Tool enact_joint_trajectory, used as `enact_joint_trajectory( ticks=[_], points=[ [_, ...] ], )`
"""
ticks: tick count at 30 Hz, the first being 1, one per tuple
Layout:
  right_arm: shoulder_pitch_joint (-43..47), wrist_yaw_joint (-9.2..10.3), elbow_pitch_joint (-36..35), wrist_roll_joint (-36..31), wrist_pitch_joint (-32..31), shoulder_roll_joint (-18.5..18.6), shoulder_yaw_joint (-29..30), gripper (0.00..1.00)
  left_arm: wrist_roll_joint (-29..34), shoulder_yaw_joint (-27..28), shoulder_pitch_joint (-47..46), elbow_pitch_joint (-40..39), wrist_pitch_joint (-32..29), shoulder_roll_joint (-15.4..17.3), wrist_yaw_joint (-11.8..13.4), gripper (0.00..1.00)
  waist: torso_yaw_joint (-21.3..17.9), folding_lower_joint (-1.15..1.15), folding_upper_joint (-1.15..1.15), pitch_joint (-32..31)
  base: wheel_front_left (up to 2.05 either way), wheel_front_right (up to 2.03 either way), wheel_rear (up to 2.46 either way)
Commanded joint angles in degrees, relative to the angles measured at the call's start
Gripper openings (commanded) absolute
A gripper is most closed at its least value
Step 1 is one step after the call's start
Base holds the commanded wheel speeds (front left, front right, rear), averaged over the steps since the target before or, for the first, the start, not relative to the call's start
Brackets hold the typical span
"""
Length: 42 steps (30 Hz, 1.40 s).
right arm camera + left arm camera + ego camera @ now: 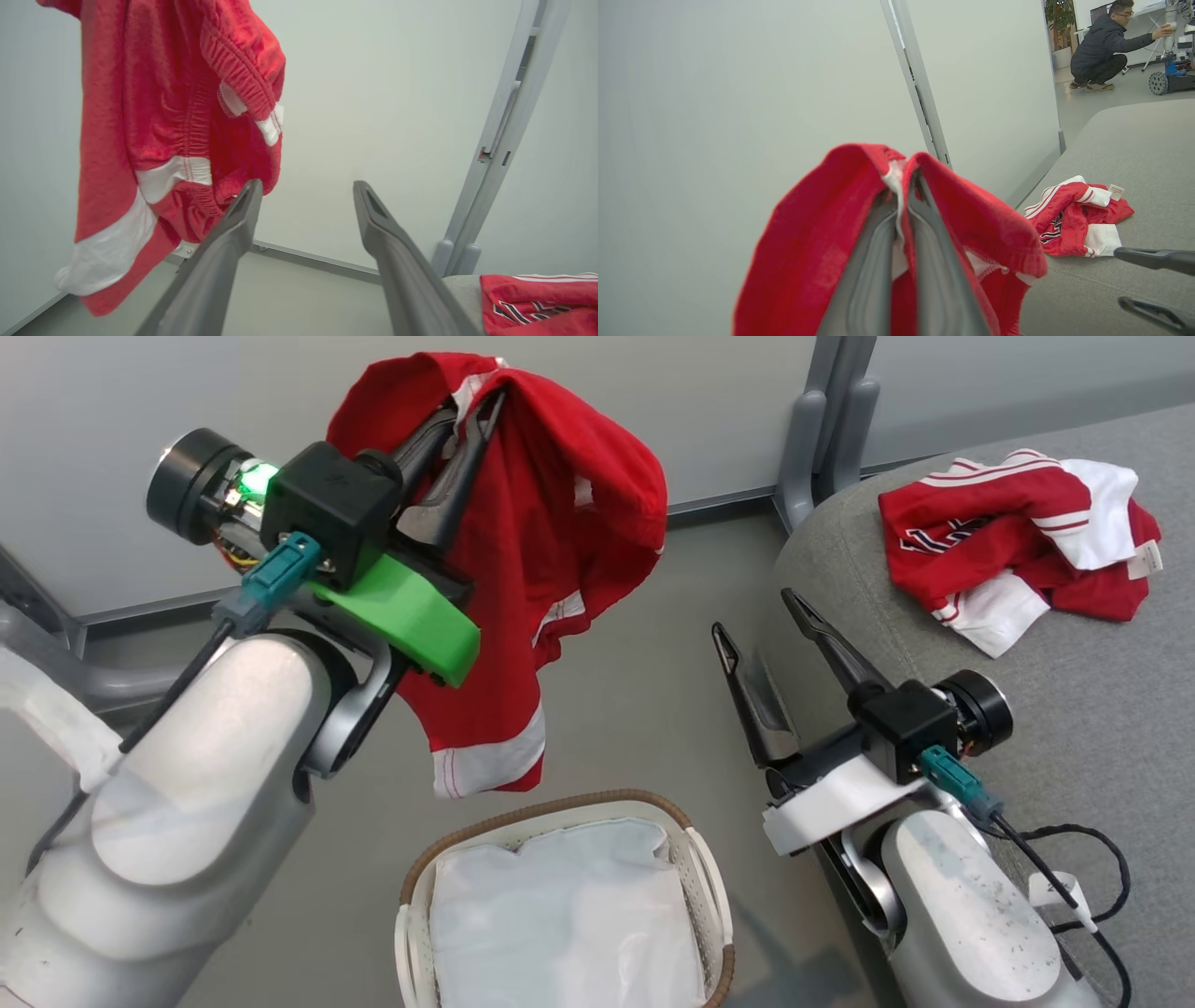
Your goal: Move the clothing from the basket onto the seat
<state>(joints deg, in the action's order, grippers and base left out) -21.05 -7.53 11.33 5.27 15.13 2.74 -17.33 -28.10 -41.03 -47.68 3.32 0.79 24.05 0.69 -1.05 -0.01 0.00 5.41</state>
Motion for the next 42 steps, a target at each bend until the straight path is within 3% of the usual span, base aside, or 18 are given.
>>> enact_joint_trajectory(
  ticks=[1, 13, 14, 16, 17, 22, 23, 24, 25, 26, 27, 42],
  points=[
    [-1.23, 0.08, 0.48, 0.22, 0.03, 0.29, -0.51, 1.0, 0.33, -0.43, -1.16, -0.72, -0.21, -0.71, -0.17, 0.0, 0.57, 0.01, 0.0, -0.31, 0.0, 0.0, 0.0],
    [-10.23, 0.08, 5.49, -1.61, 0.03, 0.26, -2.7, 0.98, 0.74, -5.16, -1.77, -4.9, -1.99, -4.5, -1.65, 0.0, 3.58, 0.01, 0.0, -1.2, 0.0, 0.0, 0.0],
    [-10.65, 0.08, 5.4, -1.45, 0.03, 0.26, -2.86, 0.4, 0.55, -5.4, -1.23, -5.16, -2.08, -4.5, -1.57, 0.0, 3.72, 0.01, 0.0, -1.24, 0.0, 0.0, 0.0],
    [-11.13, 0.08, 5.08, -1.23, 0.03, 0.25, -2.9, 0.17, 0.07, -5.64, 0.0, -5.36, -1.97, -4.34, -1.17, 0.0, 3.93, 0.01, 0.0, -1.34, 0.0, 0.0, 0.0],
    [-11.13, 0.08, 4.93, -1.21, 0.03, 0.25, -2.99, 0.0, -0.13, -5.56, 0.57, -5.34, -1.74, -4.23, -0.99, 0.0, 3.99, 0.01, 0.0, -1.38, 0.0, 0.0, 0.0],
    [-10.48, 0.08, 3.05, 0.22, 0.03, 0.26, -2.17, 0.0, -2.62, -4.41, 4.91, -3.85, 1.18, -4.44, 0.41, 0.0, 4.0, 0.01, 0.0, -1.37, 0.0, 0.0, 0.0],
    [-10.36, 0.08, 2.8, 0.13, 0.03, 0.26, -2.02, 0.0, -3.12, -4.32, 5.87, -3.44, 1.77, -4.57, 0.42, 0.07, 3.93, 0.01, 0.0, -1.4, 0.0, 0.0, 0.0],
    [-10.16, 0.08, 2.57, 0.07, 0.03, 0.26, -1.82, 0.0, -3.93, -4.24, 7.19, -2.83, 2.56, -4.71, 0.36, 0.18, 3.84, 0.01, 0.0, -1.45, 0.0, 0.0, 0.0],
    [-10.03, 0.08, 2.42, -0.04, 0.03, 0.25, -1.64, 0.0, -4.67, -4.14, 8.09, -2.22, 3.23, -4.85, 0.15, 0.45, 3.77, 0.01, 0.0, -1.48, 0.0, 0.0, 0.0],
    [-9.87, 0.08, 2.22, -0.16, 0.03, 0.26, -1.35, 0.0, -5.39, -3.88, 9.06, -1.5, 4.22, -4.91, 0.09, 0.82, 3.7, 0.01, 0.0, -1.5, 0.0, 0.0, 0.0],
    [-9.77, 0.08, 2.12, -0.18, 0.03, 0.26, -1.11, 0.0, -5.91, -3.58, 9.94, -0.8, 4.97, -4.95, 0.23, 1.0, 3.63, 0.01, 0.0, -1.52, 0.0, 0.0, 0.0],
    [-6.9, 0.08, 0.4, -2.77, 0.03, 0.25, 4.59, 0.0, -9.21, -1.52, 23.04, 11.73, 13.89, -6.5, 0.14, 1.0, 1.79, 0.01, 0.0, -1.81, 0.0, 0.0, 0.0]
  ],
)
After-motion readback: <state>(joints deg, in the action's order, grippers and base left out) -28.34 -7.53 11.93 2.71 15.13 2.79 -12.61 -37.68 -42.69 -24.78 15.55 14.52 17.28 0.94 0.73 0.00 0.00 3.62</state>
